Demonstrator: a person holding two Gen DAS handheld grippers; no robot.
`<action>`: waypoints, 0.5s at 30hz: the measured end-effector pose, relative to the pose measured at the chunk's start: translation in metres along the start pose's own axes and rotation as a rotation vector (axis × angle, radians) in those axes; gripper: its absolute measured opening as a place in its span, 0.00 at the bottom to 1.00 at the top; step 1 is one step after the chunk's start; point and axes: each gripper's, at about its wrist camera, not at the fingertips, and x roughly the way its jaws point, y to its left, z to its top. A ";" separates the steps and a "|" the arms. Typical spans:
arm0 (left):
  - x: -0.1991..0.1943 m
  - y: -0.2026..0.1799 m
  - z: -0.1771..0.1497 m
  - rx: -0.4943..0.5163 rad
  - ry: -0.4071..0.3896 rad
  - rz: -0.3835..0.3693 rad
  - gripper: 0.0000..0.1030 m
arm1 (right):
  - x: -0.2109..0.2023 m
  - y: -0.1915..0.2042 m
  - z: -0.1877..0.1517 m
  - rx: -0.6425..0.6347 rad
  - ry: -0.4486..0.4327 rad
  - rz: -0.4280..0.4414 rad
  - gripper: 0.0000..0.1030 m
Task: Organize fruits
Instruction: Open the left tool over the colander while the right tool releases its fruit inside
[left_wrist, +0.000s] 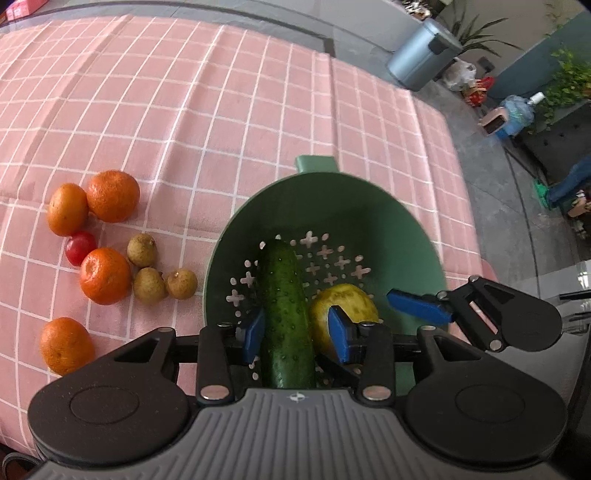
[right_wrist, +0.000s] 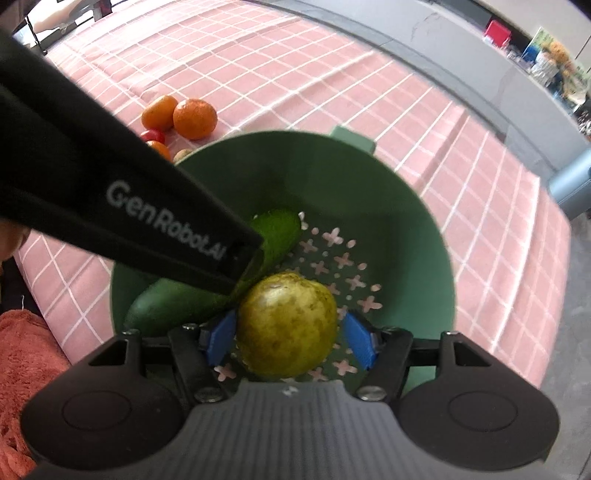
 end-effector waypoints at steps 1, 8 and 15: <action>-0.005 0.001 -0.001 0.001 -0.006 -0.006 0.46 | -0.006 0.002 0.001 0.003 -0.011 -0.009 0.67; -0.054 0.019 -0.009 0.037 -0.078 -0.051 0.46 | -0.044 0.028 0.007 0.027 -0.088 -0.094 0.70; -0.107 0.056 -0.024 0.130 -0.190 -0.033 0.46 | -0.069 0.066 0.011 0.111 -0.233 -0.099 0.72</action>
